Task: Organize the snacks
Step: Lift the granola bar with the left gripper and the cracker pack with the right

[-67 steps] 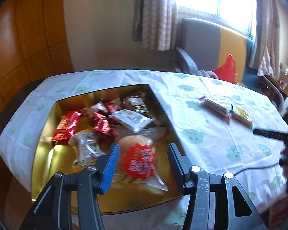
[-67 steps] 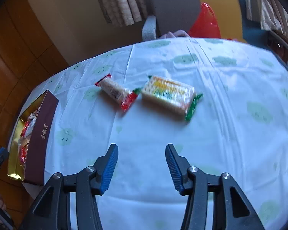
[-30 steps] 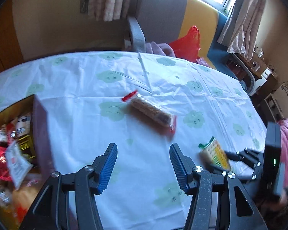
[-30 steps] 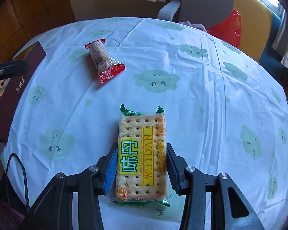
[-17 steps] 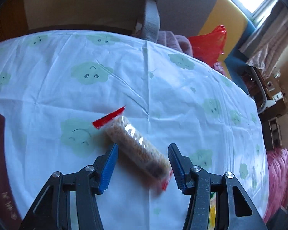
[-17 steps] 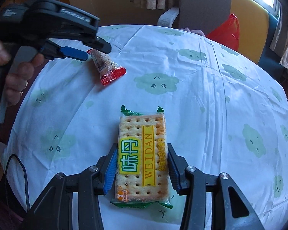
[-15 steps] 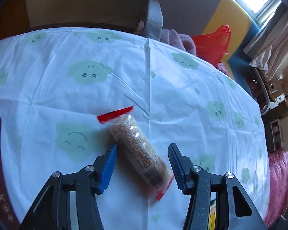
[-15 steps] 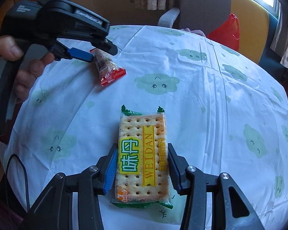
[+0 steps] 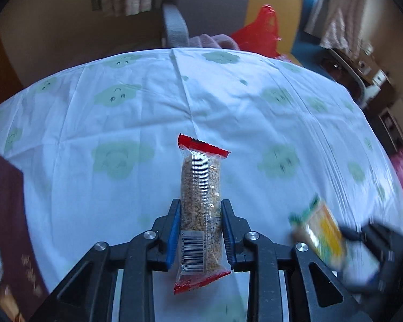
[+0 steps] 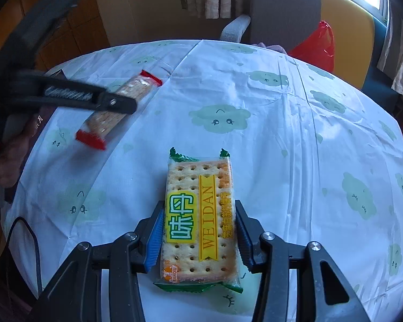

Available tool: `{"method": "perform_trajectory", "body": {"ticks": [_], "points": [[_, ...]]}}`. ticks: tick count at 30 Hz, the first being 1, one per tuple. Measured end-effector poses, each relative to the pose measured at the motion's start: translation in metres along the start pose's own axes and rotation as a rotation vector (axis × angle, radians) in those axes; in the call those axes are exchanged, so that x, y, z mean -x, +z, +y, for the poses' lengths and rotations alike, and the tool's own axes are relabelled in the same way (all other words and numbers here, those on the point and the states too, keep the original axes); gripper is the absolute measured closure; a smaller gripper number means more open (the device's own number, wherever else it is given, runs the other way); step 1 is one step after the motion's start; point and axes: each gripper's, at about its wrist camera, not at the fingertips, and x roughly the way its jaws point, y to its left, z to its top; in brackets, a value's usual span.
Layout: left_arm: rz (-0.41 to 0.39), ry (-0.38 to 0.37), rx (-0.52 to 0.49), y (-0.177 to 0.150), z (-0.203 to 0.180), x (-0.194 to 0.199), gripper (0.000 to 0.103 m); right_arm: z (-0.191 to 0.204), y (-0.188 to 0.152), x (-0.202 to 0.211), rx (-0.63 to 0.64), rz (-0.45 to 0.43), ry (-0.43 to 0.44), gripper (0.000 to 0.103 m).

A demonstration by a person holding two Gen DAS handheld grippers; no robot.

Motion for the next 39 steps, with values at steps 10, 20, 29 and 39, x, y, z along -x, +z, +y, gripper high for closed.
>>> {"method": "perform_trajectory", "body": {"ticks": [10, 20, 29, 39], "points": [[-0.002, -0.007, -0.079, -0.097, -0.007, 0.033, 0.074, 0.007, 0.004, -0.002, -0.031, 0.028, -0.065, 0.055], [-0.071, -0.019, -0.092, -0.110, -0.002, 0.029, 0.071, 0.046, -0.027, 0.020, -0.042, 0.044, -0.075, 0.056], [-0.088, -0.032, -0.065, -0.111, 0.001, 0.028, 0.072, 0.060, -0.050, 0.029, -0.060, 0.023, -0.079, 0.055], [-0.120, -0.028, -0.055, -0.115, 0.002, 0.031, 0.072, 0.062, -0.056, 0.030, -0.056, -0.026, -0.090, 0.055]]}}
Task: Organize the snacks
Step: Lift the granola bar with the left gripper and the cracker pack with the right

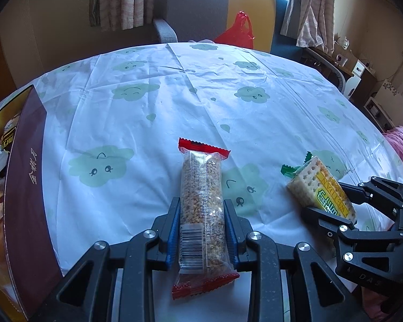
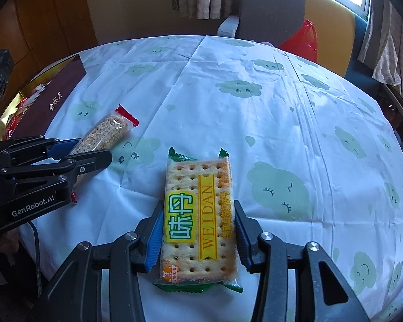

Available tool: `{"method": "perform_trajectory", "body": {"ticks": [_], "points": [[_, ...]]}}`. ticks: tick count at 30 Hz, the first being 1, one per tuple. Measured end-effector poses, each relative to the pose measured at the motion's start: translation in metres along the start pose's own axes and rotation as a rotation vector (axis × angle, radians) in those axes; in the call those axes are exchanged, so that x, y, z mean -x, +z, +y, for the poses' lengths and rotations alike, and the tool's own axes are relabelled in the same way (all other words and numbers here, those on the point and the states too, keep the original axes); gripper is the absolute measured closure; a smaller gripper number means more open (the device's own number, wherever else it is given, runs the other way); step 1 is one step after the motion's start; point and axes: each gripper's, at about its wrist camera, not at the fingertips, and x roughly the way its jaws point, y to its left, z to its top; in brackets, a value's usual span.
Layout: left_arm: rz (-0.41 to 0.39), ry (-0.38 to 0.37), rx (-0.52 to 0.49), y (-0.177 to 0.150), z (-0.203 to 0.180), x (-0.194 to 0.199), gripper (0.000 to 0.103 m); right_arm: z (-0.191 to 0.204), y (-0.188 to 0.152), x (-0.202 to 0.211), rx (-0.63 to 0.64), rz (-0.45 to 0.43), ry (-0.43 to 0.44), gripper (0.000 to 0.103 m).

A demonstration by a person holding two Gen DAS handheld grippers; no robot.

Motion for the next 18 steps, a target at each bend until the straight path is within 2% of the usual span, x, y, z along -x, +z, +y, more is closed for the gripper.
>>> {"method": "perform_trajectory", "body": {"ticks": [18], "points": [[-0.019, 0.027, -0.022, -0.0008, -0.0046, -0.0001, 0.073, 0.0004, -0.0067, 0.0016, -0.005, -0.073, -0.003, 0.055]]}}
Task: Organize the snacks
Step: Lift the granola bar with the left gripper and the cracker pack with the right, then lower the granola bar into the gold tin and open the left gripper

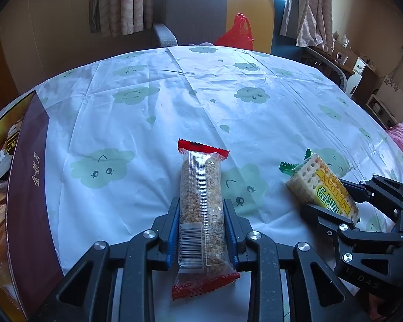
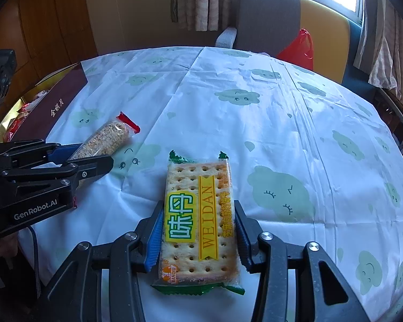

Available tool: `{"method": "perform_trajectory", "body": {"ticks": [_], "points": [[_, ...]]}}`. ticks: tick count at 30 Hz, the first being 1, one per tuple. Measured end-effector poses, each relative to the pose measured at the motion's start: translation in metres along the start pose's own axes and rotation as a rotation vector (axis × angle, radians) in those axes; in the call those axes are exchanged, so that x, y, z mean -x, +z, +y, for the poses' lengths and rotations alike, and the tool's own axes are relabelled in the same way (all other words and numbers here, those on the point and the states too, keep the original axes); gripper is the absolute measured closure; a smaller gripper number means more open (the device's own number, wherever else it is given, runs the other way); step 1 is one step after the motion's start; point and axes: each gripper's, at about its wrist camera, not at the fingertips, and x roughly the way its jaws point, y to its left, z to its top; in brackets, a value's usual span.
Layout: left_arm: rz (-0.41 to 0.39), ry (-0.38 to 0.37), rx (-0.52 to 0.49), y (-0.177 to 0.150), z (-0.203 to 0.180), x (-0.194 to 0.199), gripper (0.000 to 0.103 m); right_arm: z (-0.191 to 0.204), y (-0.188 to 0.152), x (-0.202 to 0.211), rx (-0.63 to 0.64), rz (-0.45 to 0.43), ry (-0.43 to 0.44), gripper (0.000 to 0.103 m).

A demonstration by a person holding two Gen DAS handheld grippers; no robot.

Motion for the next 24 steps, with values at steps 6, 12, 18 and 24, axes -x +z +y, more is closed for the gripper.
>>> {"method": "perform_trajectory", "body": {"ticks": [6, 12, 18, 24], "points": [[0.008, 0.001, 0.006, 0.002, 0.000, 0.001, 0.074, 0.000, -0.001, 0.001, 0.000, -0.009, -0.003, 0.055], [0.018, -0.002, 0.003, 0.002, -0.002, 0.005, 0.074, 0.001, -0.002, 0.001, -0.003, -0.017, -0.006, 0.055], [-0.040, -0.010, -0.015, 0.007, -0.006, 0.039, 0.074, 0.002, -0.002, 0.002, -0.006, -0.020, -0.008, 0.055], [-0.131, -0.035, 0.006, 0.017, 0.006, 0.091, 0.074, 0.002, -0.002, 0.001, -0.009, -0.019, -0.015, 0.055]]}}
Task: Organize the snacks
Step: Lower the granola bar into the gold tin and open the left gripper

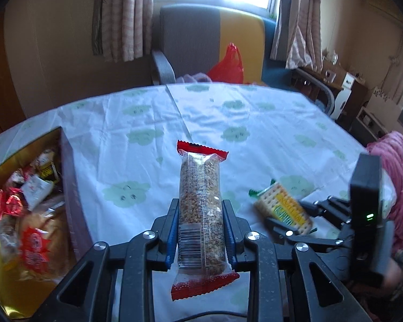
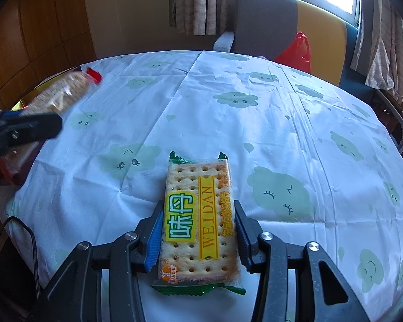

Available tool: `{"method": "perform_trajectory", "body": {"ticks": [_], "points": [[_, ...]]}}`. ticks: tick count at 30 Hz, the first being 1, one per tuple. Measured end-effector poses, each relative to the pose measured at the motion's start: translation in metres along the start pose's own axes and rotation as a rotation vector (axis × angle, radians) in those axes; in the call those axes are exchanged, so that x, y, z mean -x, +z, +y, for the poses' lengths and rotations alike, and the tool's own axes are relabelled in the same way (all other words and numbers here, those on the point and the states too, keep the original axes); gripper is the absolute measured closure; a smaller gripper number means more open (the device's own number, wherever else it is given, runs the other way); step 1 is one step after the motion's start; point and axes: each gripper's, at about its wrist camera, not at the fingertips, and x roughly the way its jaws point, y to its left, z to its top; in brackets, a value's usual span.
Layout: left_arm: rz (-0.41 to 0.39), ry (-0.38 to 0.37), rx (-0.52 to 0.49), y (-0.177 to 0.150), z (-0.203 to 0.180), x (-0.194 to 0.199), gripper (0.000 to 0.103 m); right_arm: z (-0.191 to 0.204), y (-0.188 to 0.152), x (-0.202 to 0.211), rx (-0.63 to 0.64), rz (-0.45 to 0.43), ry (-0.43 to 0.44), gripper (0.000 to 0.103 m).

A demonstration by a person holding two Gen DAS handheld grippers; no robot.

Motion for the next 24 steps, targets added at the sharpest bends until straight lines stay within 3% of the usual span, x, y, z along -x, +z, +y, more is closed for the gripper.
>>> {"method": "perform_trajectory", "body": {"ticks": [7, 15, 21, 24], "points": [[-0.099, 0.068, 0.213, 0.006, 0.087, 0.064, 0.074, 0.001, 0.001, 0.000, -0.004, 0.004, -0.010, 0.055], [-0.045, 0.230, 0.584, -0.054, 0.224, 0.089, 0.074, 0.001, 0.001, -0.001, -0.007, 0.011, -0.014, 0.055], [-0.024, 0.291, 0.751, -0.090, 0.263, 0.082, 0.073, 0.001, 0.003, -0.003, -0.008, 0.019, -0.019, 0.055], [-0.008, 0.302, 0.755, -0.097, 0.264, 0.077, 0.073, 0.001, 0.003, -0.003, -0.009, 0.023, -0.022, 0.055]]}}
